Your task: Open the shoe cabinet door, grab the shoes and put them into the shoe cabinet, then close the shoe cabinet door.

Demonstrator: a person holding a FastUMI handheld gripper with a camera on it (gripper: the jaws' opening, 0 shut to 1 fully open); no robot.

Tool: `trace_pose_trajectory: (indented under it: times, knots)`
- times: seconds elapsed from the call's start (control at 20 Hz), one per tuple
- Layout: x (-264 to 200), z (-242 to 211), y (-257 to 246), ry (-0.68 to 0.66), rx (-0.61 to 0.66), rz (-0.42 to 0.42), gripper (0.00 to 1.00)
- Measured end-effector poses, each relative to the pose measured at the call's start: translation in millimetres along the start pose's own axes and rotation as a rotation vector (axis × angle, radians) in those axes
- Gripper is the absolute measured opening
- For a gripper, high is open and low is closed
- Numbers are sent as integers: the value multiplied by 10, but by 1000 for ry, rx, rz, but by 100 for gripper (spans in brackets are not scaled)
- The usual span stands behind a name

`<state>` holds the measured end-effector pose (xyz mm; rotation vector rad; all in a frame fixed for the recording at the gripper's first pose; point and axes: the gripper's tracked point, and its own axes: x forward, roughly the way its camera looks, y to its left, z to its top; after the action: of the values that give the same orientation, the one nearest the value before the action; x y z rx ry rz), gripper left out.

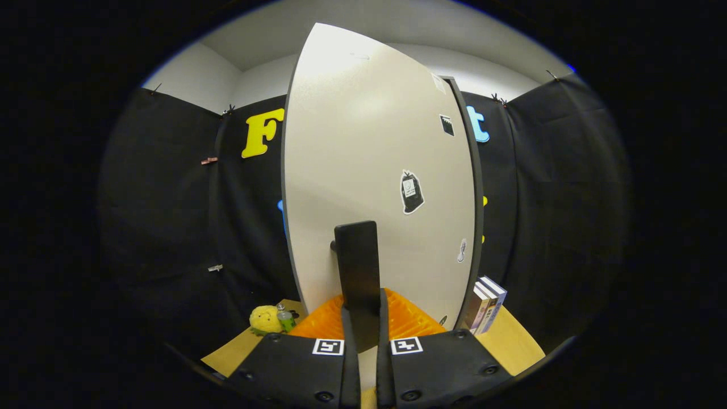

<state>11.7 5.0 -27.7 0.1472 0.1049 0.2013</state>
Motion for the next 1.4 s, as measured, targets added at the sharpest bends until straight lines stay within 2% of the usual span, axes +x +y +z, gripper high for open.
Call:
trace_pose_trajectory:
  times: [0.2, 0.7, 0.95, 1.2, 1.4]
  knots:
    - [-235, 36, -322, -21, 0, -33, 15]
    - [-534, 103, -977, -21, 1, -4, 14]
    - [-625, 154, -1367, -35, 12, -44, 14]
    - [-687, 163, -1804, -61, 80, -98, 10]
    - [-687, 180, -2017, -57, 110, -58, 8]
